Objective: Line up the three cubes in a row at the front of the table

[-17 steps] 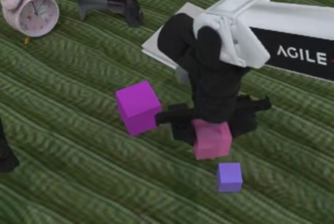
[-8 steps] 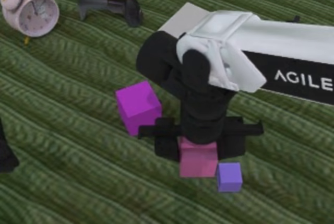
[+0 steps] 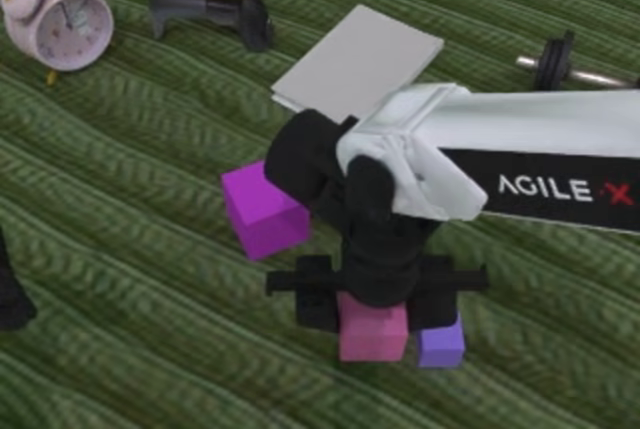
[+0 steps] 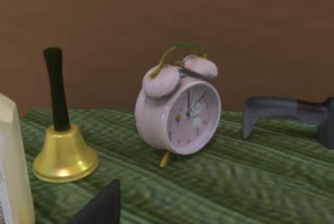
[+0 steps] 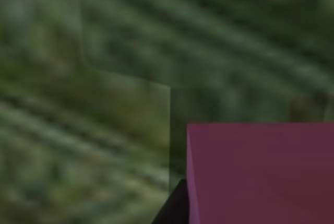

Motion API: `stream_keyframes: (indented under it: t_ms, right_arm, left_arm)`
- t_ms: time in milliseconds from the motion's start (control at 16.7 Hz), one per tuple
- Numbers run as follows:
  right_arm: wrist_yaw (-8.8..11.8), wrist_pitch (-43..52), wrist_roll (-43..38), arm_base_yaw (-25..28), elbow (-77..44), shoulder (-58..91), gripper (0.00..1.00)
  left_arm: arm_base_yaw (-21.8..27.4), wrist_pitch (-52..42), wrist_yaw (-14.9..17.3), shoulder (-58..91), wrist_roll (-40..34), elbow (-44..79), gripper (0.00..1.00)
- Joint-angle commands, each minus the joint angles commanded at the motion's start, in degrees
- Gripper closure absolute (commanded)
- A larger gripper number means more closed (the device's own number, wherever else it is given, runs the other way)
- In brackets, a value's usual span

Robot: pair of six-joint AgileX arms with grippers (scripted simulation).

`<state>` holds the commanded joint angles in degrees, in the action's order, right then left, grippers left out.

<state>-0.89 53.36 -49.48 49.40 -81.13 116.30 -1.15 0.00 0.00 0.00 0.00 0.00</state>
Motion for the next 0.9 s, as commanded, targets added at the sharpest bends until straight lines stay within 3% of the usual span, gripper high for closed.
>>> stream_keyframes:
  t_ms: [360,900]
  right_arm:
    - [0.0,-3.4,-0.1,0.3,2.5,1.4,1.0]
    - [0.0,-3.4,-0.1,0.3,2.5,1.4,0.32]
  left_arm:
    - [0.0,0.0,0.0,0.0,0.0,0.0,0.0]
    - [0.0,0.0,0.0,0.0,0.0,0.0,0.0]
